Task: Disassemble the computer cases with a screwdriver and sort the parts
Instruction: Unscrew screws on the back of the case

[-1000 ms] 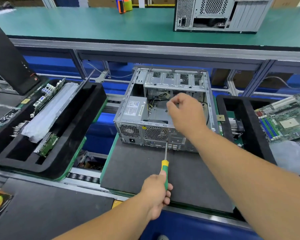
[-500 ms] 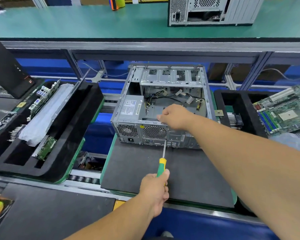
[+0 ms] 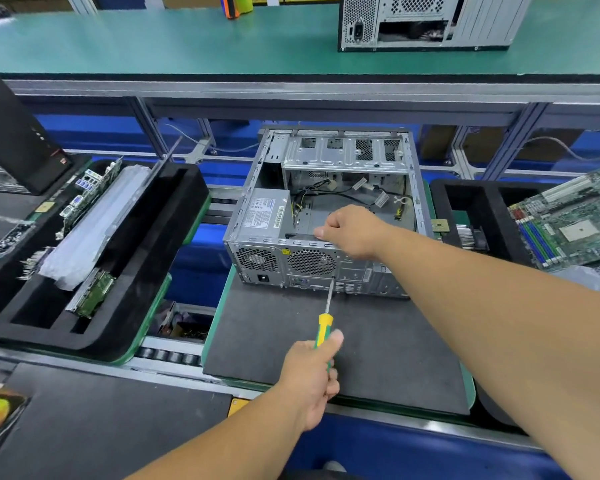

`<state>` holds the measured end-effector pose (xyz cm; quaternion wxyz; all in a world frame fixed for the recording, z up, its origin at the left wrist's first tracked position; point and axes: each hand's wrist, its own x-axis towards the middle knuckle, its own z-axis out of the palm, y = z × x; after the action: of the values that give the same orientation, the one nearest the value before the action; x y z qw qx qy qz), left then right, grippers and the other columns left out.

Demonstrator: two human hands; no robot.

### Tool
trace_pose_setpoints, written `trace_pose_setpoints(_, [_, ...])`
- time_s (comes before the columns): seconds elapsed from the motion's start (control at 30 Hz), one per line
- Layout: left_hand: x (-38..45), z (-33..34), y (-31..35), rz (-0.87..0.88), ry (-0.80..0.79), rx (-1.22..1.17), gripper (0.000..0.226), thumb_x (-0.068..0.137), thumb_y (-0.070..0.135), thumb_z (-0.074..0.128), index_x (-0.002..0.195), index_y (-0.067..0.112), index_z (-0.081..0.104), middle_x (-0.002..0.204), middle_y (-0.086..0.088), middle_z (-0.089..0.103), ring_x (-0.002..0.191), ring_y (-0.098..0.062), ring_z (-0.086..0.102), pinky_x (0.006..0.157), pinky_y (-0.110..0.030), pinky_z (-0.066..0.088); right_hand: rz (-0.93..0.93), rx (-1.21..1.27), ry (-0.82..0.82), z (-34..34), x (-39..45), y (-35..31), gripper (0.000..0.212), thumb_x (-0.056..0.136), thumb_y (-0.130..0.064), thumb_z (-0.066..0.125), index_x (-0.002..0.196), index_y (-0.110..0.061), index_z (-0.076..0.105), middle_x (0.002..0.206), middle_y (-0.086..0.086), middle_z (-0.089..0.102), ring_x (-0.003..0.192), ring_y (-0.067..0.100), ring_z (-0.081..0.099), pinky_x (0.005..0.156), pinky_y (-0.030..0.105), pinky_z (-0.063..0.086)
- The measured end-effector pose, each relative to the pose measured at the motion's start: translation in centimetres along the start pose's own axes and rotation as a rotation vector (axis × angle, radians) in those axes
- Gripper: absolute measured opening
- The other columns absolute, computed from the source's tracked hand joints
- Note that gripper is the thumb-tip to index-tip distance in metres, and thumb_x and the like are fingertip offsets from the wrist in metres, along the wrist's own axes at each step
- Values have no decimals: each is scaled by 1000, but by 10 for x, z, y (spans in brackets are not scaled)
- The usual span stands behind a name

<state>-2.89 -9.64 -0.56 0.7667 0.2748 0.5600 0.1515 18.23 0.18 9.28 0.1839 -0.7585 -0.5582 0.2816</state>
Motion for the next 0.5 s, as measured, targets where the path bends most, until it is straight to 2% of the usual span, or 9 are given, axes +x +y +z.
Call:
trace_pose_setpoints(0.07, [4, -4, -2, 71, 75, 69, 32, 93, 26, 78, 94, 12, 49, 60, 1, 40, 50, -12, 31, 42, -24, 27, -4, 4, 5, 1, 0, 0, 52, 100, -46, 59, 62, -19, 38, 57, -2, 36, 50, 17, 32, 50, 27, 30])
trace_pose_setpoints(0.17, [4, -4, -1, 128, 149, 129, 31, 96, 36, 72, 91, 10, 55, 64, -3, 56, 48, -12, 45, 43, -24, 36, -6, -4, 4, 1, 1, 1, 52, 101, -46, 58, 62, -19, 36, 57, -2, 34, 50, 17, 31, 51, 28, 29])
trace_pose_setpoints(0.27, [-5, 0, 0, -22, 4, 6, 46, 102, 53, 57, 100, 7, 65, 73, -7, 66, 53, -12, 50, 46, -23, 37, -4, -14, -11, 0, 2, 0, 51, 101, -46, 58, 62, -20, 35, 58, -2, 34, 50, 16, 30, 51, 28, 29])
trace_pose_setpoints(0.37, [-9, -4, 4, -170, -154, -128, 56, 100, 62, 51, 98, 9, 67, 72, -5, 58, 52, -11, 40, 42, -22, 28, -4, -16, -18, -1, 2, -1, 52, 101, -46, 58, 61, -21, 34, 58, -2, 34, 51, 16, 30, 51, 28, 29])
trace_pose_setpoints(0.43, [-8, -5, 6, -149, -133, -99, 51, 99, 60, 55, 99, 10, 64, 68, -3, 54, 50, -11, 34, 41, -23, 23, -6, -7, -19, -1, 1, -1, 52, 101, -46, 58, 62, -20, 35, 59, -2, 34, 52, 17, 30, 52, 28, 29])
trace_pose_setpoints(0.5, [-5, -4, 5, -67, -65, -43, 39, 97, 49, 69, 99, 12, 57, 66, -2, 52, 49, -11, 34, 40, -23, 24, -3, 3, -20, -1, 0, 0, 52, 101, -46, 58, 62, -20, 35, 60, -1, 35, 53, 17, 31, 52, 28, 29])
